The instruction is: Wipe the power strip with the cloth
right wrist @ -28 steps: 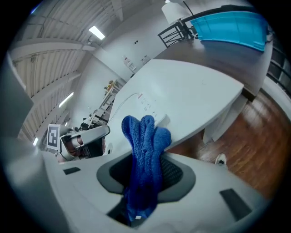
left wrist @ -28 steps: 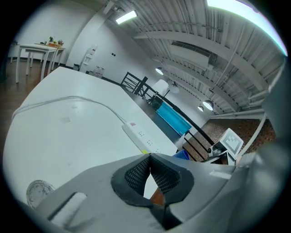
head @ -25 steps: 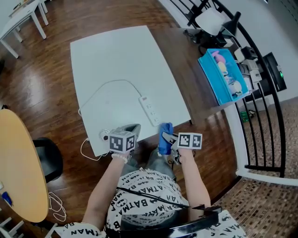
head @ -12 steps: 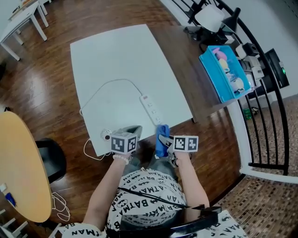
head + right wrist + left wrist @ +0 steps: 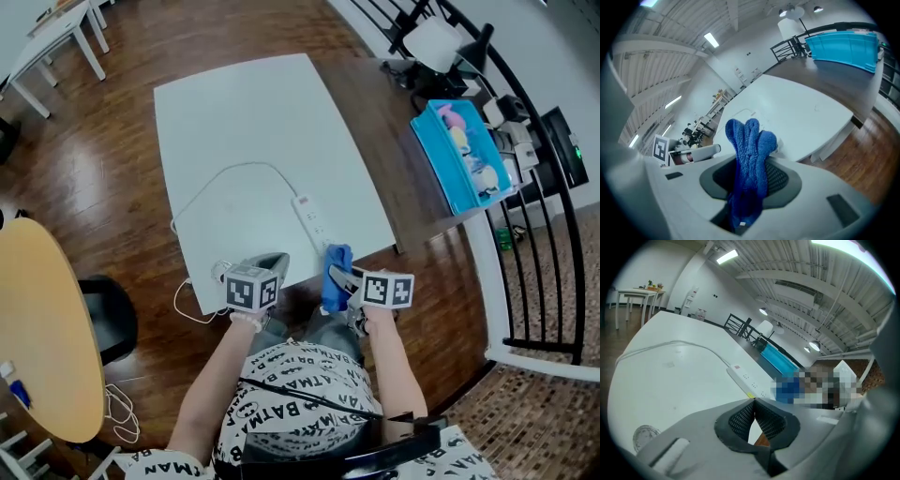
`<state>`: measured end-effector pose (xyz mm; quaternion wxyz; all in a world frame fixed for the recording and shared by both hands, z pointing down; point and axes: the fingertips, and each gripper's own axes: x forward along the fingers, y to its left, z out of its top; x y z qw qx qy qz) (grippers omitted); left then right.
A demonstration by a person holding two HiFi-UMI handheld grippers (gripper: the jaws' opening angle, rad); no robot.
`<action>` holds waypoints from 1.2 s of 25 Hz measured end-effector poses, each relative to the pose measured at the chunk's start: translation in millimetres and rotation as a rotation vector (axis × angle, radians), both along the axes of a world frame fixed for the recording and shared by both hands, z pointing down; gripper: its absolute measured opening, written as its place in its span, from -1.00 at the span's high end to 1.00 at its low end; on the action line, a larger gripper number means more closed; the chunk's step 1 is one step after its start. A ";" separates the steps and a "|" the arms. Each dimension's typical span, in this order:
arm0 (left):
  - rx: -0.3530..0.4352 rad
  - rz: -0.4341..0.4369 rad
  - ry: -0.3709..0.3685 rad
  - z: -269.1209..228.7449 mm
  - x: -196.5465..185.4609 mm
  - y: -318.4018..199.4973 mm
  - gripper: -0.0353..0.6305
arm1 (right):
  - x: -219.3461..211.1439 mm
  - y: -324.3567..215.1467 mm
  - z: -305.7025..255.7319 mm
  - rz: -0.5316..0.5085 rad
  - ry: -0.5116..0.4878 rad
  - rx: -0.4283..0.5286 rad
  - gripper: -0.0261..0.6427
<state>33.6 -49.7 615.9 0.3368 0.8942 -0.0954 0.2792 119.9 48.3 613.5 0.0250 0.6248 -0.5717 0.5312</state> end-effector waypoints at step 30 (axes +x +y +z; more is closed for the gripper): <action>0.177 -0.467 0.053 -53.2 10.0 -33.4 0.88 | 57.5 -77.0 -41.8 -0.424 0.427 0.173 0.52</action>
